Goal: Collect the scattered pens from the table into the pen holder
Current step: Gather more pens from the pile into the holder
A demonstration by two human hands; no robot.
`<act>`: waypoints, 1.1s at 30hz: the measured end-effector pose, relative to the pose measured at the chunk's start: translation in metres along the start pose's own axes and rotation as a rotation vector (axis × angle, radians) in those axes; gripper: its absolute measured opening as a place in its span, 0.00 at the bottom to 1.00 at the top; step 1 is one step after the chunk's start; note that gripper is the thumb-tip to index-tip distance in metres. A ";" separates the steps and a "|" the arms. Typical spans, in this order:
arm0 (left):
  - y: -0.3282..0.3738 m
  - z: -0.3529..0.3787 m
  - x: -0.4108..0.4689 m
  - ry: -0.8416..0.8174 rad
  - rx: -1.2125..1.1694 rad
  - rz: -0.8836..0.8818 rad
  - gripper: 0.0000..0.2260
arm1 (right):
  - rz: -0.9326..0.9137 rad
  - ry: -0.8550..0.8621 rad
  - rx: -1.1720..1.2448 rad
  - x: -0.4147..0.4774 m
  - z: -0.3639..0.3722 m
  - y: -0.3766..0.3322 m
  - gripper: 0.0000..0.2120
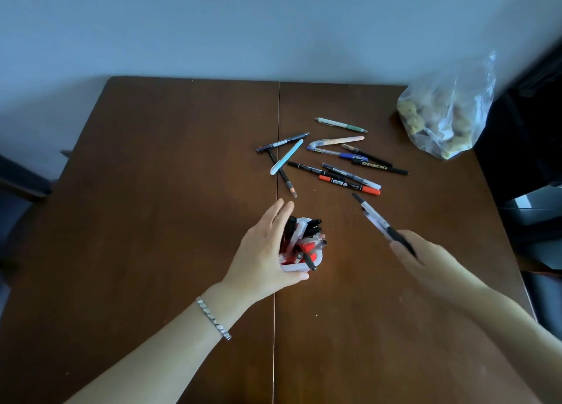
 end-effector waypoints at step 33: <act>-0.016 0.002 -0.003 0.017 -0.287 -0.133 0.46 | -0.286 0.057 -0.011 0.052 0.088 -0.092 0.21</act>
Point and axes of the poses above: each hand's wrist, its own x-axis towards the middle knuckle, its own z-axis out of the palm, y = z × x, the point moved 1 cm from there along x, towards the middle knuckle, and after that the axes turned 1 degree about -y, right-handed, at the moved point
